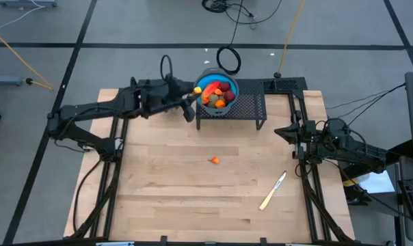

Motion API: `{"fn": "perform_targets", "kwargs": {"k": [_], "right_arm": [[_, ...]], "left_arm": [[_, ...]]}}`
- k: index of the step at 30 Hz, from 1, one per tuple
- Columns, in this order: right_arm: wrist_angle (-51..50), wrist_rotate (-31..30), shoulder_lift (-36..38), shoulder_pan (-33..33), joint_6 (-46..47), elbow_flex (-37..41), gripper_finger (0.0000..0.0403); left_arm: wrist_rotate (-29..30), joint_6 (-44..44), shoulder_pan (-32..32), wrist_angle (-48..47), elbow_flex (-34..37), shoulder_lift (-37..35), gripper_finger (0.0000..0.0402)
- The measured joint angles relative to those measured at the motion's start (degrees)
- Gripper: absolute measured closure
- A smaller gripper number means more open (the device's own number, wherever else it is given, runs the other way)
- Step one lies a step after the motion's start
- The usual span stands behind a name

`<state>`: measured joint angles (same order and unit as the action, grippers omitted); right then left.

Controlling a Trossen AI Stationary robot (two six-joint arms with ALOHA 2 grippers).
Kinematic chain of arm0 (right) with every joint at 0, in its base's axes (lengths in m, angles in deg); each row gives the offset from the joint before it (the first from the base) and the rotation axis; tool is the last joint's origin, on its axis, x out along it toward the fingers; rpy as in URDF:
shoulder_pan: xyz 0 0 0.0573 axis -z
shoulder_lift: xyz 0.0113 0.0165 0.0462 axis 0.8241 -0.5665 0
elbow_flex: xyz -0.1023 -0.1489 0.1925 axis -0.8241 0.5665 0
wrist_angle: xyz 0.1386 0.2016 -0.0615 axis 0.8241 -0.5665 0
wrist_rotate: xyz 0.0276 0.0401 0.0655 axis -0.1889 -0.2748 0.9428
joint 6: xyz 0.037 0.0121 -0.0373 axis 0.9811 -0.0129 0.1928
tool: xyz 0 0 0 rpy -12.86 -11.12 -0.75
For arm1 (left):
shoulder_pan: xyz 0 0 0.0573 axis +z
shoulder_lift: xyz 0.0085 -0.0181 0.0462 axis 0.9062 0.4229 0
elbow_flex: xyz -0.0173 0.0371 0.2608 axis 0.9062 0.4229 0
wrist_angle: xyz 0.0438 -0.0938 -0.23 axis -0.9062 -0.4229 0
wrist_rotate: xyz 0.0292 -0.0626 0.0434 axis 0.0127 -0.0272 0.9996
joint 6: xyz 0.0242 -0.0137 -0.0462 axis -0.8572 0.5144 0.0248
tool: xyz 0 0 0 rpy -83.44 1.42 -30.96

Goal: Pick & Place Fruit
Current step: Put the orange peach into the blue strainer bowl on the shelf

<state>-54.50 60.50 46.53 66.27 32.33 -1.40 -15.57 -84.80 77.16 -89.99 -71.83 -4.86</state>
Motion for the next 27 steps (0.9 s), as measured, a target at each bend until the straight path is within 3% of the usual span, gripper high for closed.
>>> {"fn": "perform_targets", "kwargs": {"k": [5,15,27], "right_arm": [[0.0,0.0,0.0,0.01,0.0,0.0,0.0403],[-0.02,0.0,0.02,0.01,0.0,0.0,0.0403],[-2.38,0.0,0.02,0.01,0.0,0.02,0.0403]], "left_arm": [[-4.19,-4.49,3.39,-0.8,-4.96,4.51,0.0293],[-8.48,-8.81,9.86,-12.64,-18.04,16.02,0.0293],[-16.01,-8.97,14.62,-16.18,-21.97,24.71,0.0293]]}}
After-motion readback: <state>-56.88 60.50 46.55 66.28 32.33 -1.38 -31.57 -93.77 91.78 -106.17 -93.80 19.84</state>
